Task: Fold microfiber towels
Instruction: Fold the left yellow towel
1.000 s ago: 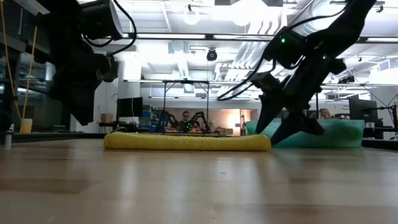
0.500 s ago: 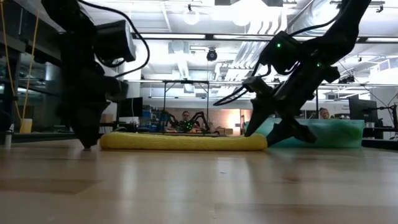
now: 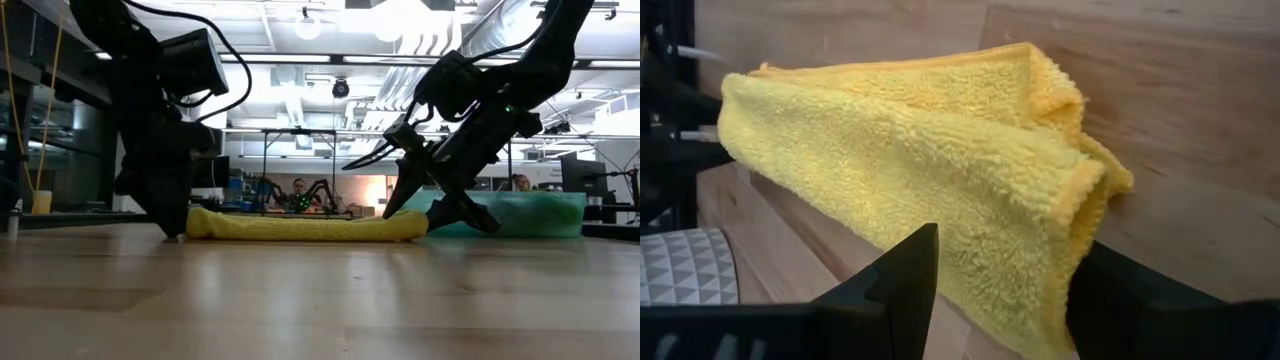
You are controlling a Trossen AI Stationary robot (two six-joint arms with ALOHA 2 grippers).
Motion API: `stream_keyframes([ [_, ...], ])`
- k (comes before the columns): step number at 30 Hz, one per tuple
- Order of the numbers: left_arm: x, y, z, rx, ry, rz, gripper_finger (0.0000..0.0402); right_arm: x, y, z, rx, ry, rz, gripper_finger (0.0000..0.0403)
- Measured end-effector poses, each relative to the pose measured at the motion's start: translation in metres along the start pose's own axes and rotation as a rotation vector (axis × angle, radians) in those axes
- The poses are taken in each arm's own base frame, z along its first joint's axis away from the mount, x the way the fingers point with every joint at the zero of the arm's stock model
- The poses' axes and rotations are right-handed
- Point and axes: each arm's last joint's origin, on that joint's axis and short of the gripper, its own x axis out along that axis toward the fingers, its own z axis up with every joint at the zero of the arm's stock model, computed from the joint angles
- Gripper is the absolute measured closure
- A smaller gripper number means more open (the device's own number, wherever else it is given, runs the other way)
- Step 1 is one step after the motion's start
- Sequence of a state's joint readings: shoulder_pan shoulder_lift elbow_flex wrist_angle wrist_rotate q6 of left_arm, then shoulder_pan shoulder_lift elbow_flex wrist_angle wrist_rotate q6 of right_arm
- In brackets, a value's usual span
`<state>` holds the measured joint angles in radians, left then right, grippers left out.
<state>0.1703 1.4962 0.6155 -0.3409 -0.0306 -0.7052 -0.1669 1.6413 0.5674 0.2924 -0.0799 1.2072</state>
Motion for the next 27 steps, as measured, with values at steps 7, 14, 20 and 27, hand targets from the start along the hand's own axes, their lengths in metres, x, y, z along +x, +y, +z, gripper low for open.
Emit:
stream_keyframes([
  [7, 0.0, 0.0, 0.001, 0.002, -0.008, -0.001, 0.0273, 0.0, 0.001, -0.003, -0.035, 0.001, -0.001, 0.0237],
  [14, 0.0, -0.002, -0.001, 0.036, -0.001, -0.009, 0.0273, -0.001, 0.005, -0.013, -0.019, 0.033, 0.008, 0.0388],
  [20, -0.001, -0.012, -0.004, 0.082, -0.015, -0.03, 0.0273, -0.027, 0.015, -0.028, -0.05, 0.083, -0.019, 0.0398],
  [27, -0.01, -0.042, 0.012, 0.155, -0.175, -0.247, 0.0273, -0.07, 0.015, -0.042, -0.056, 0.087, -0.126, 0.0401],
])
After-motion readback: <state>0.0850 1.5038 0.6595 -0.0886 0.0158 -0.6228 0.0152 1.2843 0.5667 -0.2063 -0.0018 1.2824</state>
